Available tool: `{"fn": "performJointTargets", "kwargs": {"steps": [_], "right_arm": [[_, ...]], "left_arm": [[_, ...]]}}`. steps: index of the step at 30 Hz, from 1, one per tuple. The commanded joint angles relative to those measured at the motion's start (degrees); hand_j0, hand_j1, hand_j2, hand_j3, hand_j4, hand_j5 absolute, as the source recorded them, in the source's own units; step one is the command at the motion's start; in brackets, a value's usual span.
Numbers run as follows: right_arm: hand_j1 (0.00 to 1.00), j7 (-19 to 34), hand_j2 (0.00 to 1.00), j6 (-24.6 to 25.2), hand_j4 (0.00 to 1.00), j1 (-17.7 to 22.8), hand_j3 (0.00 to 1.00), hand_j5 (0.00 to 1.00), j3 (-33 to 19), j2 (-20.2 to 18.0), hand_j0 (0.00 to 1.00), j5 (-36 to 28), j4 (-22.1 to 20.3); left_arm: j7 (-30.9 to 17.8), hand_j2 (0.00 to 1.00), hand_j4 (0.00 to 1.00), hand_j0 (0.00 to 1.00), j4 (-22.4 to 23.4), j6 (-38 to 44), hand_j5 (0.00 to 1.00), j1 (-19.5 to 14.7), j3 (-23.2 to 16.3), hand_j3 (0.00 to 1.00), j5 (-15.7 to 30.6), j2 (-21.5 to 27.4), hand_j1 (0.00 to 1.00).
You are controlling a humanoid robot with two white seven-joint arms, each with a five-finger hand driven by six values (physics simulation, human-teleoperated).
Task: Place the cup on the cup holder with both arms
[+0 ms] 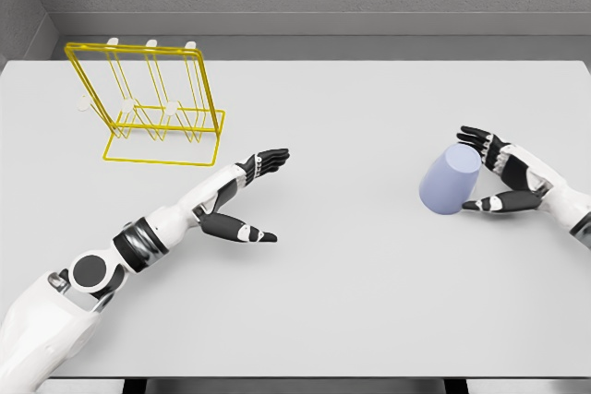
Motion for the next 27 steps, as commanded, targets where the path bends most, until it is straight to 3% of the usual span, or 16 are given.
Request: {"fn": "performJointTargets", "kwargs": {"steps": [1, 27], "right_arm": [[1.0, 0.0, 1.0, -0.1, 1.0, -0.1, 1.0, 1.0, 0.0, -0.1, 1.0, -0.4, -0.4], [1.0, 0.0, 1.0, -0.4, 1.0, 0.4, 1.0, 1.0, 1.0, 0.0, 1.0, -0.2, -2.5]], "left_arm": [[0.0, 1.0, 1.0, 1.0, 0.0, 0.0, 1.0, -0.1, 0.0, 1.0, 0.3, 0.0, 1.0], [0.0, 1.0, 1.0, 1.0, 0.0, 0.0, 1.0, 0.0, 0.0, 1.0, 0.3, 0.2, 1.0]]}}
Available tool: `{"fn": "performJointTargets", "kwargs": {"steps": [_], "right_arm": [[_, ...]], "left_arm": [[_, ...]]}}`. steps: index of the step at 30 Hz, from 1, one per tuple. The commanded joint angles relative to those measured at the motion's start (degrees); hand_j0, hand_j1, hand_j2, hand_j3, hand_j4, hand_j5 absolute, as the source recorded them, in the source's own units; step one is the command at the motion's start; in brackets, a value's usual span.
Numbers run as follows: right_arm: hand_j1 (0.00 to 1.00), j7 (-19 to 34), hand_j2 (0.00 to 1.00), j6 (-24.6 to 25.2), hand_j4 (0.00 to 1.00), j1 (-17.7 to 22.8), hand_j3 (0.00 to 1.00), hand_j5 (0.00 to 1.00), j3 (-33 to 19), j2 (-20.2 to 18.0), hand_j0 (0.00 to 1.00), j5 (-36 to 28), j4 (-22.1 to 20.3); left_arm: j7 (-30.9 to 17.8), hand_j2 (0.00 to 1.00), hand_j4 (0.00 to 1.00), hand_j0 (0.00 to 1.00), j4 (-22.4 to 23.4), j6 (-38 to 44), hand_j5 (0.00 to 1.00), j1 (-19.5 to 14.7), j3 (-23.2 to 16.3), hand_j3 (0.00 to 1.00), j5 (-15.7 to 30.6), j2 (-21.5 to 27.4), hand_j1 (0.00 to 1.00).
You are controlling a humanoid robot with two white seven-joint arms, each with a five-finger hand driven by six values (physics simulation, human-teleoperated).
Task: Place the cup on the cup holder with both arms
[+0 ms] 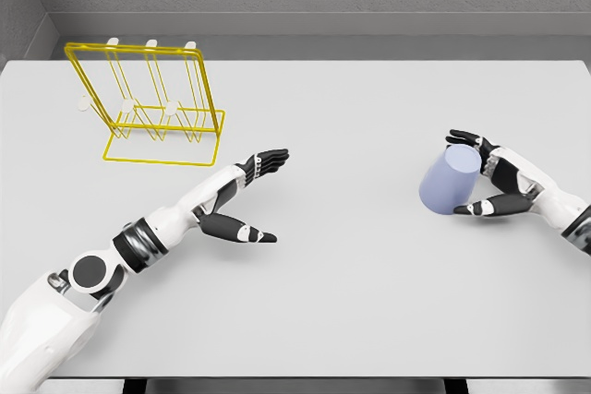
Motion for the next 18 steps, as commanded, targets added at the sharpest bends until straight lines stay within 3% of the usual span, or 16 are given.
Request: {"fn": "performJointTargets", "kwargs": {"steps": [1, 18], "right_arm": [[1.0, 0.0, 1.0, 0.0, 1.0, 0.0, 1.0, 1.0, 0.1, 0.0, 1.0, -0.4, -0.5], [1.0, 0.0, 1.0, 0.1, 1.0, -0.3, 1.0, 1.0, 1.2, 0.3, 1.0, -0.3, -1.4]], "left_arm": [[0.0, 1.0, 1.0, 1.0, 0.0, 0.0, 1.0, 0.0, 0.0, 1.0, 0.3, 0.1, 1.0], [0.0, 1.0, 1.0, 1.0, 0.2, 0.0, 1.0, 0.0, 0.0, 1.0, 0.3, 0.2, 1.0]]}}
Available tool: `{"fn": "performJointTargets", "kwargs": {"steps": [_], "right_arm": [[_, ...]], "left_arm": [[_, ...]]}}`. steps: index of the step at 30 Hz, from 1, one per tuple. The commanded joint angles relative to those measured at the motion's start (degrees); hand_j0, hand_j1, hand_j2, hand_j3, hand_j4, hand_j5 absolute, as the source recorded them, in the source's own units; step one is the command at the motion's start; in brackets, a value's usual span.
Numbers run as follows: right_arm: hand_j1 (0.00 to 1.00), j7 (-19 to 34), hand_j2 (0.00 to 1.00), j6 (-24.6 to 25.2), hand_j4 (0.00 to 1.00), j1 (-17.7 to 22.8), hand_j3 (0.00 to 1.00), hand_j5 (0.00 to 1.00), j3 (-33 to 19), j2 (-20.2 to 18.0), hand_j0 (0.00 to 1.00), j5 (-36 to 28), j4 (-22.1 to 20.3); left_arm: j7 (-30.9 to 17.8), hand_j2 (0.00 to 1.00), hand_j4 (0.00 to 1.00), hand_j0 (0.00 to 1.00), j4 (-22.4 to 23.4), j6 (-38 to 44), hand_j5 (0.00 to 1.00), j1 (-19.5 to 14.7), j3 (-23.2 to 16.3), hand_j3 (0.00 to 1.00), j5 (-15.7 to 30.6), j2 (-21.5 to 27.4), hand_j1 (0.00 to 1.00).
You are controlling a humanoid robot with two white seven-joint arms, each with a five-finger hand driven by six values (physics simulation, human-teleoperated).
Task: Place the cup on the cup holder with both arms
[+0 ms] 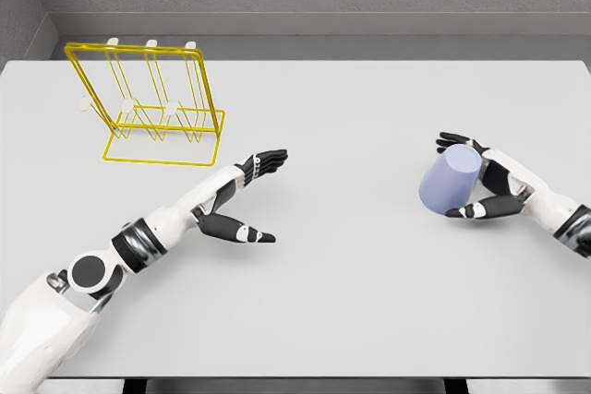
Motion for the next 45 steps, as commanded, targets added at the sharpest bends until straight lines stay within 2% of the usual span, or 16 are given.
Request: {"fn": "performJointTargets", "kwargs": {"steps": [1, 12, 20, 35, 45], "right_arm": [[1.0, 0.0, 1.0, 0.0, 1.0, 0.0, 1.0, 1.0, 0.0, 0.0, 1.0, -0.4, -0.2], [0.89, 0.0, 0.89, 0.2, 0.89, -0.1, 0.89, 0.89, 0.1, 0.2, 0.89, -0.4, -0.2], [0.85, 0.0, 0.85, 0.2, 0.85, -0.1, 0.85, 0.85, 0.1, 0.9, 0.85, -0.5, -0.2], [0.72, 0.0, 0.72, -0.8, 0.72, -1.1, 0.72, 0.72, 0.7, 0.9, 0.72, -0.4, -0.3], [0.7, 0.0, 0.7, -1.2, 0.7, -1.9, 0.7, 0.7, 0.4, 0.3, 0.7, -0.3, -4.1]], "left_arm": [[0.0, 1.0, 1.0, 1.0, -0.1, 0.0, 1.0, 0.0, 0.0, 1.0, 0.3, 0.0, 1.0], [0.1, 1.0, 1.0, 1.0, -0.1, 0.0, 1.0, 0.4, 0.2, 1.0, 0.4, 0.3, 1.0], [0.1, 1.0, 1.0, 1.0, -0.1, 0.0, 1.0, 0.4, 0.2, 1.0, 0.4, 0.4, 1.0], [0.1, 1.0, 1.0, 1.0, -0.1, 0.0, 1.0, 0.4, 0.2, 1.0, 0.4, 0.4, 1.0], [0.1, 1.0, 1.0, 1.0, -0.1, 0.1, 1.0, 0.4, 0.2, 1.0, 0.4, 0.4, 1.0]]}}
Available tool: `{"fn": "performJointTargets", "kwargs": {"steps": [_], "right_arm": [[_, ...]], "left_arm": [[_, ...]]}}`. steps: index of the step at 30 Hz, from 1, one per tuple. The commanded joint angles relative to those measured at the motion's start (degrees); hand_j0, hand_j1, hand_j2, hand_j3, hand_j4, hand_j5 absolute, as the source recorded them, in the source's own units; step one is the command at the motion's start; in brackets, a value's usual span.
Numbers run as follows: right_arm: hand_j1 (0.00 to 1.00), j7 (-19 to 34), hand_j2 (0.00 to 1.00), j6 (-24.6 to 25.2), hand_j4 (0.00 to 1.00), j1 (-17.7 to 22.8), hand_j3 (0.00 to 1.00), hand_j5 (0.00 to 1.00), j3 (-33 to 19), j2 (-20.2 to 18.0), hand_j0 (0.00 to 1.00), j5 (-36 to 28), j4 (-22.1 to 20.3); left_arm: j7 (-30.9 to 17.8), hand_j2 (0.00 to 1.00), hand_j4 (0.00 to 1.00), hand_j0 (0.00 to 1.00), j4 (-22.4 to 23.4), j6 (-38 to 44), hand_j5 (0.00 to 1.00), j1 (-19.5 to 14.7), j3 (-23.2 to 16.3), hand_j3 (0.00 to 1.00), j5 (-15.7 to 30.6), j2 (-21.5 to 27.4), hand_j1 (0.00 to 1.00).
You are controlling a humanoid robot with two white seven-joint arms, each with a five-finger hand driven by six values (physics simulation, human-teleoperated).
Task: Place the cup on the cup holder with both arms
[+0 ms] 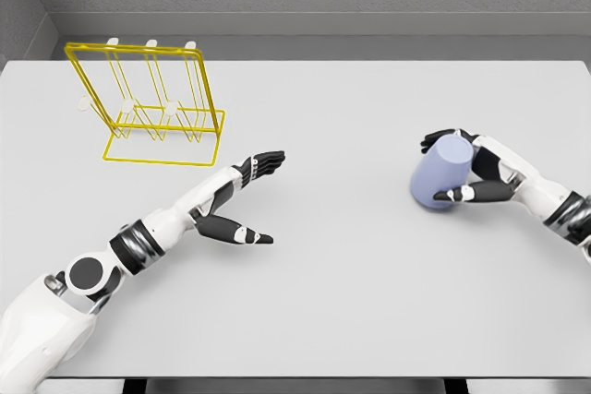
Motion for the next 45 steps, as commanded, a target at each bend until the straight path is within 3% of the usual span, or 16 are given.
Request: {"fn": "performJointTargets", "kwargs": {"steps": [1, 8, 11, 15, 30, 32, 45], "right_arm": [[0.7, 0.0, 0.7, -0.1, 0.7, 0.0, 0.7, 0.7, -0.1, -0.2, 0.7, -0.3, -1.4], [0.7, 0.0, 0.7, -0.1, 0.7, -1.1, 0.7, 0.7, 0.1, 0.4, 0.7, -0.3, -4.7], [0.7, 0.0, 0.7, -0.1, 0.7, -1.3, 0.7, 0.7, 0.3, 2.5, 0.7, -0.1, -5.1], [0.71, 0.0, 0.71, 0.0, 0.71, -1.7, 0.71, 0.71, 0.8, 5.6, 0.71, 0.0, -5.1], [0.73, 0.0, 0.73, 0.3, 0.73, -2.9, 0.73, 0.73, 4.9, 12.0, 0.73, 0.4, -5.7], [0.73, 0.0, 0.73, 0.4, 0.73, -2.9, 0.73, 0.73, 5.5, 12.5, 0.73, 1.1, -5.6], [0.73, 0.0, 0.73, 0.7, 0.73, -3.6, 0.73, 0.73, 8.7, 15.0, 0.73, 5.7, -5.0]], "left_arm": [[0.0, 1.0, 1.0, 1.0, 0.0, 0.0, 1.0, 0.0, 0.0, 1.0, 0.3, 0.0, 1.0], [0.0, 1.0, 1.0, 1.0, 0.0, 0.0, 1.0, 0.0, 0.0, 1.0, 0.3, 0.0, 1.0], [0.0, 1.0, 1.0, 1.0, 0.0, 0.1, 1.0, 0.1, 0.0, 1.0, 0.3, 0.0, 1.0], [0.0, 1.0, 1.0, 1.0, 0.0, 0.1, 1.0, 0.0, 0.0, 1.0, 0.3, 0.0, 1.0], [0.0, 1.0, 1.0, 1.0, 0.0, 0.1, 1.0, 0.0, 0.0, 1.0, 1.0, 0.0, 1.0], [0.0, 1.0, 1.0, 1.0, 0.1, 0.1, 1.0, 0.0, 0.0, 1.0, 2.7, 0.0, 1.0], [0.1, 1.0, 1.0, 1.0, 1.3, 0.5, 1.0, -0.1, 0.1, 1.0, 2.4, 0.0, 1.0]]}}
